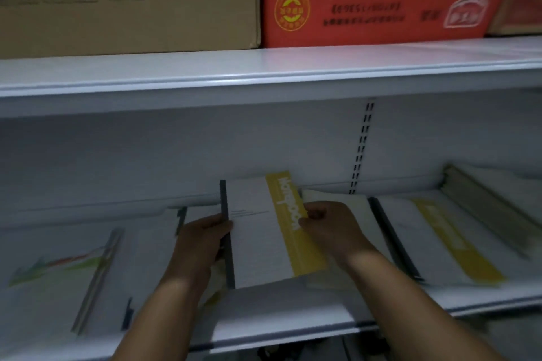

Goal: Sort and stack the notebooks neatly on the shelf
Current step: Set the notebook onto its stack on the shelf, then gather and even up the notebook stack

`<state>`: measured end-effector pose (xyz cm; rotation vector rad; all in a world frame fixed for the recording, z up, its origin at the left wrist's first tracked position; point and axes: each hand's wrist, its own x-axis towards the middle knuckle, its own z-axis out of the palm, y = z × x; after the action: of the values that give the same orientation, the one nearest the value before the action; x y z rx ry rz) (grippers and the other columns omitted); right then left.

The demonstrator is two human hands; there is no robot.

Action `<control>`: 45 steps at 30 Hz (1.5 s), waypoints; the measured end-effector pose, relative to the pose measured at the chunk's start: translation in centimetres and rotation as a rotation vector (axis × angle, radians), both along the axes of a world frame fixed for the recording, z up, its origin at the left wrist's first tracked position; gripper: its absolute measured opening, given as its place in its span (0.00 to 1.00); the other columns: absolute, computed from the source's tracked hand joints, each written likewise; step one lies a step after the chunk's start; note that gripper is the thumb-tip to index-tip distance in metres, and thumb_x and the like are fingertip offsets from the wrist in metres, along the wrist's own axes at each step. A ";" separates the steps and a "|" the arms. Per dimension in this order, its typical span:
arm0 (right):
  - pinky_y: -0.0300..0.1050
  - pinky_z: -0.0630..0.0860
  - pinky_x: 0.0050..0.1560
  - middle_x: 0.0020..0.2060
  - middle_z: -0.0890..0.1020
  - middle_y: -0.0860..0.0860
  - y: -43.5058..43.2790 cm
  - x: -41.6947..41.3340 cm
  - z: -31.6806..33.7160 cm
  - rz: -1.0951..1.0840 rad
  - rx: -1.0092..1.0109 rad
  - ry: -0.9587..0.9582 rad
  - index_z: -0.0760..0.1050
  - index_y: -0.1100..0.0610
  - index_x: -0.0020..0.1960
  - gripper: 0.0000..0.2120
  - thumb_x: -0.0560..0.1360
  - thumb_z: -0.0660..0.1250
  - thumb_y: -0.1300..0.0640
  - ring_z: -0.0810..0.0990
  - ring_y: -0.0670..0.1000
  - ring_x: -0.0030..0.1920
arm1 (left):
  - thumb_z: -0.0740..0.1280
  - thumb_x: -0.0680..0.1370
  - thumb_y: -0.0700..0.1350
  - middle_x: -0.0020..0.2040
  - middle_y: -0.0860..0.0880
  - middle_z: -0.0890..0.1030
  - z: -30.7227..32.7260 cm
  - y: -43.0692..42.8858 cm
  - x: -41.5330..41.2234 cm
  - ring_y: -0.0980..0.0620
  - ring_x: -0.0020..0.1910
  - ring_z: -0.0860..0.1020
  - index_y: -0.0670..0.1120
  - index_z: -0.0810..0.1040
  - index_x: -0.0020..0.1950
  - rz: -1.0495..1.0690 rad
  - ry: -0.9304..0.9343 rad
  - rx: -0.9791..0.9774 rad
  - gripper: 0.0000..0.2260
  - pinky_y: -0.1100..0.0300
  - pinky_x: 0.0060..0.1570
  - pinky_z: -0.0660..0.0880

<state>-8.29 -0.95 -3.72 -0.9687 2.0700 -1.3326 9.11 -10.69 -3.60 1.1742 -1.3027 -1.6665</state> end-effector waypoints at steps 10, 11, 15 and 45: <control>0.46 0.75 0.51 0.52 0.82 0.58 15.0 -14.2 -1.4 -0.558 0.061 0.039 0.80 0.62 0.54 0.12 0.71 0.71 0.64 0.80 0.56 0.52 | 0.67 0.71 0.29 0.41 0.42 0.82 -0.9 9.3 -18.6 0.51 0.32 0.80 0.47 0.76 0.47 -0.466 -0.053 -0.193 0.13 0.62 0.29 0.78; 0.45 0.74 0.49 0.52 0.82 0.59 15.9 -15.2 -1.7 -0.583 0.062 0.039 0.80 0.63 0.54 0.12 0.71 0.71 0.64 0.80 0.56 0.51 | 0.68 0.71 0.30 0.47 0.42 0.82 -1.5 9.6 -20.3 0.50 0.37 0.81 0.45 0.78 0.48 -0.492 -0.131 -0.299 0.12 0.60 0.35 0.80; 0.41 0.71 0.48 0.55 0.82 0.59 17.9 -18.4 -2.7 -0.615 0.129 0.077 0.80 0.62 0.55 0.13 0.72 0.71 0.62 0.79 0.57 0.54 | 0.68 0.70 0.37 0.60 0.48 0.78 -3.1 10.3 -25.2 0.51 0.57 0.76 0.46 0.78 0.60 -0.606 -0.469 -0.688 0.18 0.67 0.54 0.69; 0.47 0.71 0.58 0.60 0.74 0.58 -6.5 6.2 -3.9 0.299 0.479 0.577 0.66 0.56 0.65 0.28 0.72 0.62 0.40 0.74 0.58 0.62 | 0.70 0.72 0.46 0.65 0.46 0.75 -3.7 -4.9 7.1 0.48 0.63 0.73 0.47 0.74 0.64 0.031 -0.944 -0.522 0.21 0.62 0.61 0.68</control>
<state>-2.07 -7.47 -7.59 -1.4705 2.3590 -0.3904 16.17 -15.62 -7.28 1.6744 -2.0817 -0.6113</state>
